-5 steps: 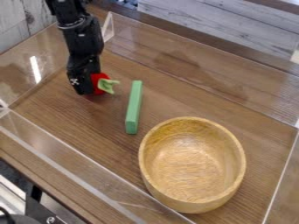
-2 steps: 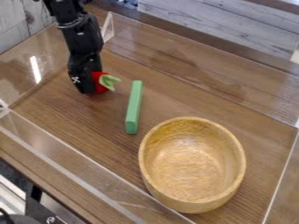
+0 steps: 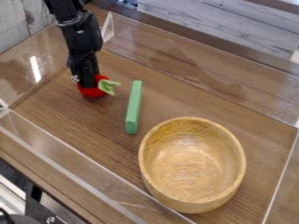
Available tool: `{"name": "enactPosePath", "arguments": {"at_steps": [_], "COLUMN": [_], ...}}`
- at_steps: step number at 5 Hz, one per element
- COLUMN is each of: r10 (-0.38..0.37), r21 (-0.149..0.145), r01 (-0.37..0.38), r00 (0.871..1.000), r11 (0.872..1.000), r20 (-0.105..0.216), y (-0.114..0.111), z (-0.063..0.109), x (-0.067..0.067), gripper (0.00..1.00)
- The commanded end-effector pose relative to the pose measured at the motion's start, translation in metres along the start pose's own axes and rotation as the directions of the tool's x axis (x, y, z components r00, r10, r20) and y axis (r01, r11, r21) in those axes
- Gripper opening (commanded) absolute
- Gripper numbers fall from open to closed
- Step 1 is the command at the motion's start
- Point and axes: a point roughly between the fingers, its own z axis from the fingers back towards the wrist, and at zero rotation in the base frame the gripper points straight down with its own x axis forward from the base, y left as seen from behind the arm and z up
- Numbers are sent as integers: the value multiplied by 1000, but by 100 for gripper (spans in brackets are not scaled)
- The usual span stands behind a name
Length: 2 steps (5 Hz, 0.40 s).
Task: Move the red object to the right side of the table
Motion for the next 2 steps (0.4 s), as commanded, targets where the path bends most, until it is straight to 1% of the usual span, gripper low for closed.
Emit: {"name": "enactPosePath", "arguments": {"at_steps": [1, 2], "r10": [-39, -115], "r21": [78, 80], "r01": [40, 118], "r00": [999, 992], "r11": [996, 990], "r20": [-19, -43], "y": [-1, -6], "z": [35, 42], "x": [26, 67], "gripper": [0, 0]}}
